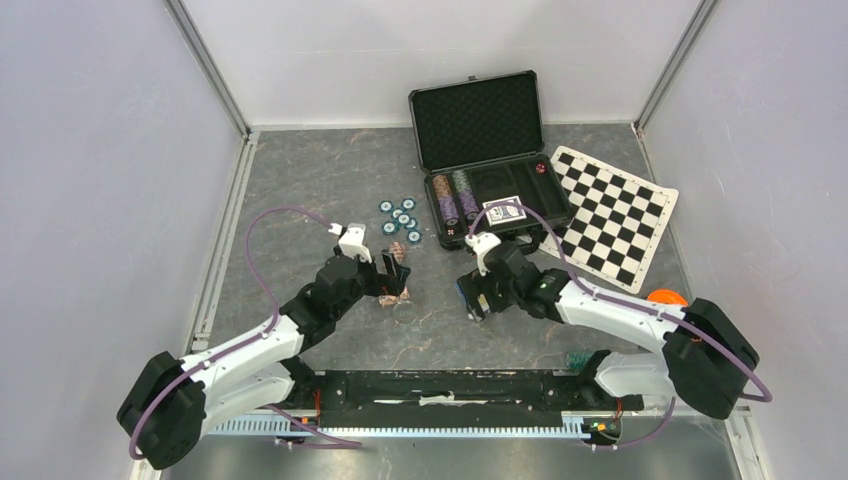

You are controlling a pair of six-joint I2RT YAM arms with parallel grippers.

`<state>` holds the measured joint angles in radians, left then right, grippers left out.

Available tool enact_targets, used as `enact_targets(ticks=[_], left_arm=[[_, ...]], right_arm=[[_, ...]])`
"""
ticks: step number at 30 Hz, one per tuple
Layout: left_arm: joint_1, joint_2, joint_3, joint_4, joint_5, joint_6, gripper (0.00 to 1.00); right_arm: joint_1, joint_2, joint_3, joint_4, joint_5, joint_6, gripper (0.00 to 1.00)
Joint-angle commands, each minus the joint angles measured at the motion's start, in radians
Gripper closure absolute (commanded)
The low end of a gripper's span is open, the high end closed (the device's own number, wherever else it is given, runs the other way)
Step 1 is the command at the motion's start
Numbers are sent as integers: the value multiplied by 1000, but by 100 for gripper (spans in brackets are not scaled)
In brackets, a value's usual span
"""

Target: Pack up texas hold em set

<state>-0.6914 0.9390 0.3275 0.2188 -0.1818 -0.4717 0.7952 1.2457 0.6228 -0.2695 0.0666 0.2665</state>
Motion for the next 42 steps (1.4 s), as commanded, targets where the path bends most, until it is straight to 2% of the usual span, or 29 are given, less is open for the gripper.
enact_targets(ticks=[1,6,11,15,20,23,31,34,42], left_arm=[[-2,-16,-7,37,-26,36,0],[-3,-8,-2,37,-16,35,0],[-2,-10,-1,37,-14,33,0],[-2,-14,-2,37,-12,32,0],[-2,-14,-1,37,-8,30,0],[-2,-17,-2,37,-5,30,0],[-2,-12,-1,37,-3,26,0],[-2,-15,-2,36,1,23,0],[-2,-37,-6,30,6,15,0]], right_arm=[[80,54,21,43,42,72,4],[95,125,42,67,57,97,8],[97,149,80,55,95,112,31],[95,91,122,13,156,109,41],[84,40,188,-85,248,88,43],[27,7,164,-117,268,78,45],[-269,-221,-20,-92,260,73,47],[-336,-277,-43,-93,261,64,47],[-363,-312,8,-75,202,46,48]])
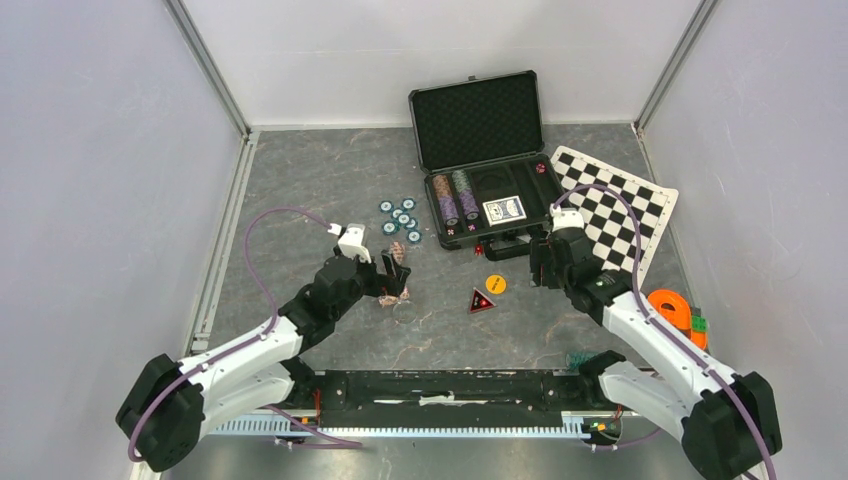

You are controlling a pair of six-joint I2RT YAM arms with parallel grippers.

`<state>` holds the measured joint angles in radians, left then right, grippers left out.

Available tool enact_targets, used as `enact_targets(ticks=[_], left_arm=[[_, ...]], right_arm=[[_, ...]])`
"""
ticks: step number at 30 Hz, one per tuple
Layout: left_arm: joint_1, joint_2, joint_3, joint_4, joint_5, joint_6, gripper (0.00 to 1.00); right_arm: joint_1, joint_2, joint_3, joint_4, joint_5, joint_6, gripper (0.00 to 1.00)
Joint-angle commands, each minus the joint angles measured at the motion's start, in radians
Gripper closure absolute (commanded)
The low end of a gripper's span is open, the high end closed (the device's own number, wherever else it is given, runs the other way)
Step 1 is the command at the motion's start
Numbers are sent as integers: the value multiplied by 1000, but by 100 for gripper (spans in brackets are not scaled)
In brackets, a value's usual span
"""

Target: Pack up texas hold em set

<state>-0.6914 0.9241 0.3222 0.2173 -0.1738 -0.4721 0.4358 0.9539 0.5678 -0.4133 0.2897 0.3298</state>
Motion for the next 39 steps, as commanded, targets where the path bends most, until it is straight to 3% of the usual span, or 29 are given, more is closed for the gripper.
enact_targets(ticks=[1,5,9,13,16,18,21,25,31,36,38,39], left_arm=[[-1,-20,-4,35,-10,15,0],[0,4,-6,43,-68,8,0],[1,14,39,-45,-114,-144,0],[1,41,116,-135,-107,-393,0],[4,103,283,-370,-88,-443,0],[17,163,389,-534,-44,-441,0],[44,218,482,-645,40,-428,0],[83,236,492,-657,100,-419,0],[236,236,474,-645,237,-404,0],[341,217,477,-665,235,-327,0],[375,218,472,-672,231,-306,0],[385,221,470,-678,222,-299,0]], right_arm=[[-4,-6,87,73,-18,-18,48],[-9,104,156,155,36,-37,50],[-58,206,174,212,53,-3,54],[-135,175,139,115,-24,93,58],[-140,129,145,-1,-15,96,58],[-141,130,172,-90,-23,86,59],[-143,155,202,-205,-59,105,59],[-146,178,154,-216,-59,135,58],[-198,317,83,-169,-155,141,60],[-207,345,89,-121,-141,137,59],[-220,373,97,-123,-166,127,54],[-225,392,102,-127,-189,118,44]])
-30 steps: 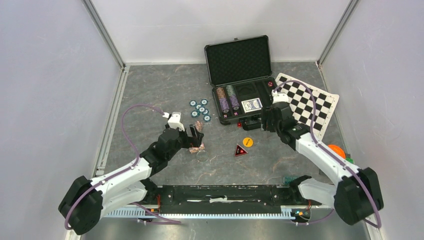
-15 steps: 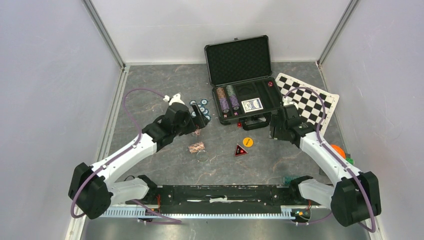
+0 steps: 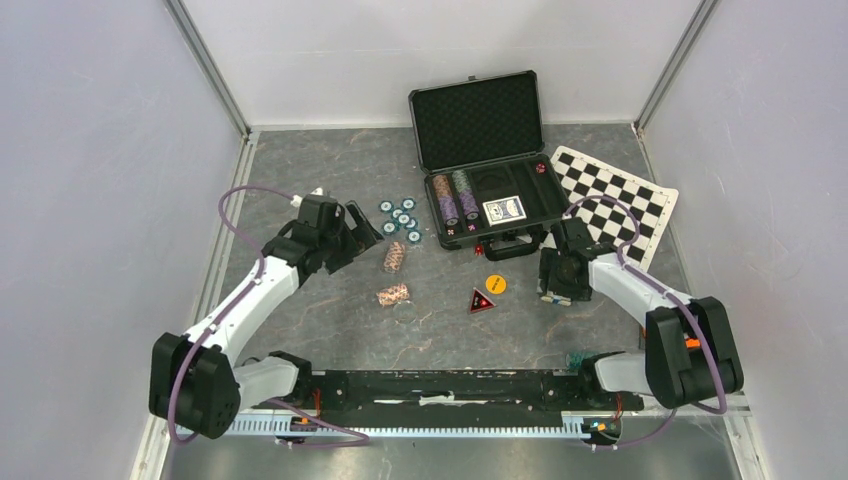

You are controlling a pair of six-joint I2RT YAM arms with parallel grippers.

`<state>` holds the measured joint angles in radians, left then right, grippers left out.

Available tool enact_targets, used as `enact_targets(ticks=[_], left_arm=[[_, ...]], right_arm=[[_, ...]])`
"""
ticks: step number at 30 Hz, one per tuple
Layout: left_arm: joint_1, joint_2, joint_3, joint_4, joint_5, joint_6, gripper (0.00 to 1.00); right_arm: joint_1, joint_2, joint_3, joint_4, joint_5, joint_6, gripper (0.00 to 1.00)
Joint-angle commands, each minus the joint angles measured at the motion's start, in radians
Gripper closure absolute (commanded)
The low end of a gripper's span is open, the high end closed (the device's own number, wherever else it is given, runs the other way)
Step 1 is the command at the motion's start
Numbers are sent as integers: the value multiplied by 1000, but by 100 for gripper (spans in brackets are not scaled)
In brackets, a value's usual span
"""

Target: Pack up texas hold em set

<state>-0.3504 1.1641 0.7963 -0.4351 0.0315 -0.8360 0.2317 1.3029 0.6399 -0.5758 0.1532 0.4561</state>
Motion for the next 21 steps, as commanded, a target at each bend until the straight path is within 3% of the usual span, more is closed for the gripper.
enact_targets(ticks=[1,3,7,13,21], left_arm=[[49,-15,-4,-28,8,71,0],[55,-3,-4,-27,-9,84,0],[80,60,65,-62,-25,141,0],[85,206,230,-105,-7,215,0],[85,275,251,38,119,91,0]], right_arm=[[-23,58,40,24,-61,-16,36],[-23,76,67,6,-58,-21,22],[-29,74,215,-51,-28,-50,11],[-80,145,563,-141,22,-100,11],[-226,266,605,21,-134,70,11]])
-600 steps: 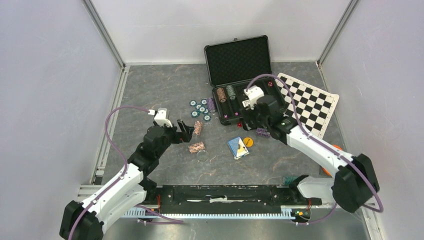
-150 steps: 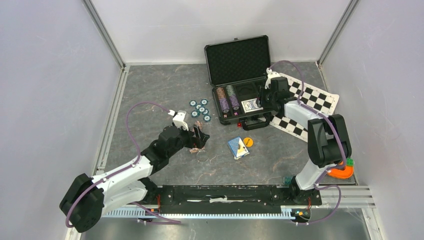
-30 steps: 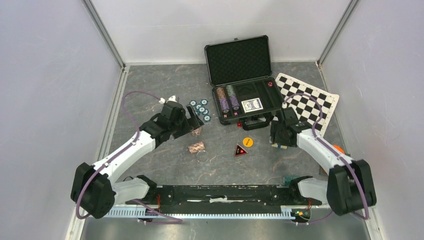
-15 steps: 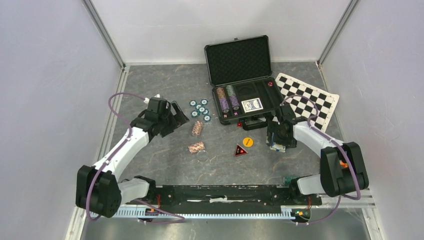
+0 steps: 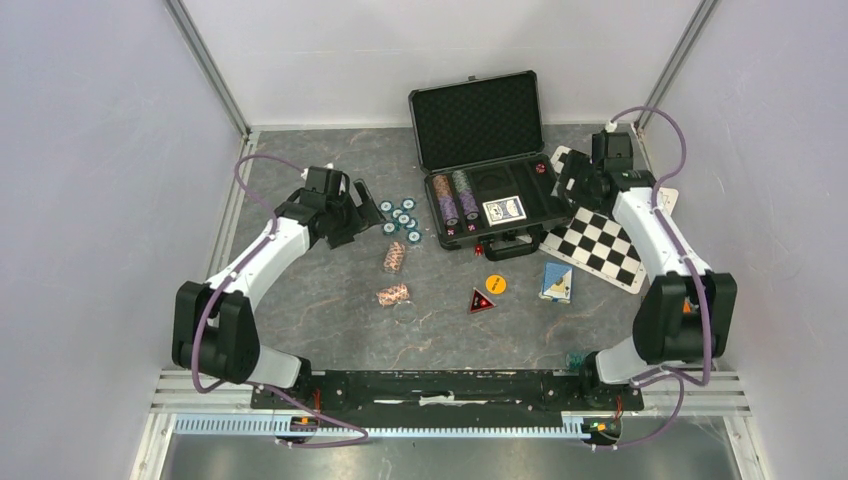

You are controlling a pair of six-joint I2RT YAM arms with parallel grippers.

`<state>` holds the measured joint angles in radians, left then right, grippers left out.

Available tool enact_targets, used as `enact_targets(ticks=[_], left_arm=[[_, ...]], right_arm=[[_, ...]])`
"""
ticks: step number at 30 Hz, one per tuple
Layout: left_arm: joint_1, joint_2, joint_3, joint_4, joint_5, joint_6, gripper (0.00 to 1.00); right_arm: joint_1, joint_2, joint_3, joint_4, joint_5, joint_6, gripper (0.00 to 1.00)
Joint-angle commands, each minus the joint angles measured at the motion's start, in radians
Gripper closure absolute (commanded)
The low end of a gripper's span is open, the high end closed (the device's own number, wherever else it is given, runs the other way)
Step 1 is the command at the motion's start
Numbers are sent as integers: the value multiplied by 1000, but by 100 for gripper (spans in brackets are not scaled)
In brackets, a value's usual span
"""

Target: Pack up texas hold em set

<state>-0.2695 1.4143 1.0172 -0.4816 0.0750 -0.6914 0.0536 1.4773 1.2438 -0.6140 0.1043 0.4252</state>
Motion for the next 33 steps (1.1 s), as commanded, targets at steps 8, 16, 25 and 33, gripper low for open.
enact_targets(ticks=[8,16,25,33], left_arm=[[4,46,17,175,142,-101,0],[4,18,-8,170,138,-76,0],[4,9,-9,158,127,-63,0],[4,11,-6,159,136,-62,0]], right_arm=[[-126,267,22,194,-101,163,18],[-138,356,-55,272,-143,267,26],[-103,334,-170,356,-338,436,58],[-91,234,-127,390,-382,604,100]])
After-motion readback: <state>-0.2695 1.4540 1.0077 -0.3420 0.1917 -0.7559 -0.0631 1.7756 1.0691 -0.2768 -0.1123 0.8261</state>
